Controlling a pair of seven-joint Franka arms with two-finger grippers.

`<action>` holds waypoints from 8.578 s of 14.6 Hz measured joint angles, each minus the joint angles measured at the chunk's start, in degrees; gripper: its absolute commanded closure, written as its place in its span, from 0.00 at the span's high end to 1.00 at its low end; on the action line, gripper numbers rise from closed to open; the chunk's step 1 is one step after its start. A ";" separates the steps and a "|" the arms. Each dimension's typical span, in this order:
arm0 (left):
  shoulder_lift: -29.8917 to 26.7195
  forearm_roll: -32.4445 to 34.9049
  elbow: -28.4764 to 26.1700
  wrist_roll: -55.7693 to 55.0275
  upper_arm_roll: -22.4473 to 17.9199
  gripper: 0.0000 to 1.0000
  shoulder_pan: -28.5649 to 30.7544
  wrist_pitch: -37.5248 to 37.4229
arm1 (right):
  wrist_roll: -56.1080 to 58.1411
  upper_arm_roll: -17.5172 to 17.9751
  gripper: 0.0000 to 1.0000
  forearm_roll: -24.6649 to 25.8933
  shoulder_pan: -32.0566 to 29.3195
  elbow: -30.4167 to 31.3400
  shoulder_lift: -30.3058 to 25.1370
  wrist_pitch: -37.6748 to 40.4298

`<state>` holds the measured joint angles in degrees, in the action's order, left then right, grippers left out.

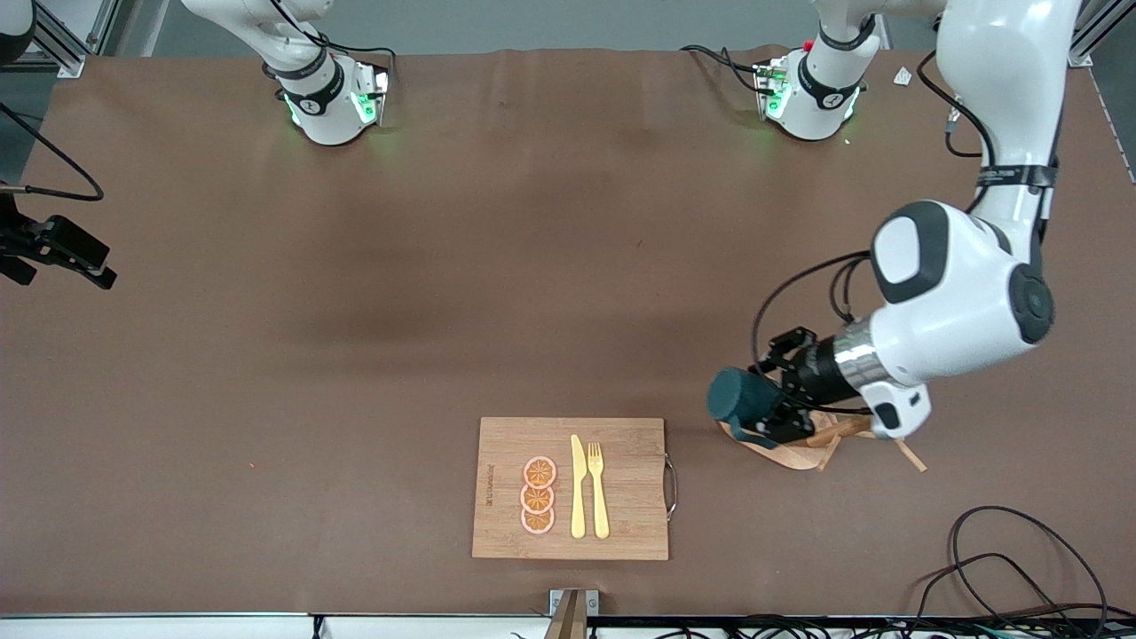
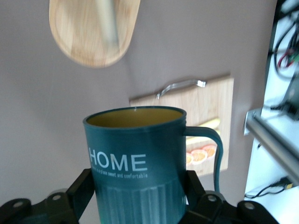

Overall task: Transfer cup from left to right arm and place
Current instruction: 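Lift the teal mug off the stand with the left gripper, then lower the teal mug onto the table with the left gripper, then open the left gripper and raise it while the right gripper approaches, then grasp the teal mug rim with the right gripper while the left retracts, then carry the teal mug sideways with the right gripper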

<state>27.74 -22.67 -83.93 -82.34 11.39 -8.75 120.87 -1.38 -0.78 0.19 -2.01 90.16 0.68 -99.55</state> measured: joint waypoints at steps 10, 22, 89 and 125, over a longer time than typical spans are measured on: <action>0.82 29.61 0.03 -3.64 0.29 0.54 -21.81 3.05 | 0.00 -0.03 1.00 0.00 -0.01 0.00 0.00 0.00; 16.16 93.29 -0.80 -31.42 -0.23 0.56 -41.16 -0.61 | 0.00 -0.07 1.00 0.00 -0.02 0.03 0.02 0.00; -19.47 29.51 -0.51 55.50 0.43 1.00 0.77 -28.62 | -75.58 1.13 0.86 -3.91 40.43 -5.50 38.91 -29.84; -30.43 24.87 -5.59 82.67 -7.96 1.00 3.49 -35.29 | -14.10 -4.90 1.00 -0.04 5.44 3.53 35.60 -34.74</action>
<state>-2.69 2.20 -89.51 0.34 3.43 -5.26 85.58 -15.47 -5.67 0.15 3.43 93.69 36.28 -134.29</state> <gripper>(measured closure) 0.000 0.753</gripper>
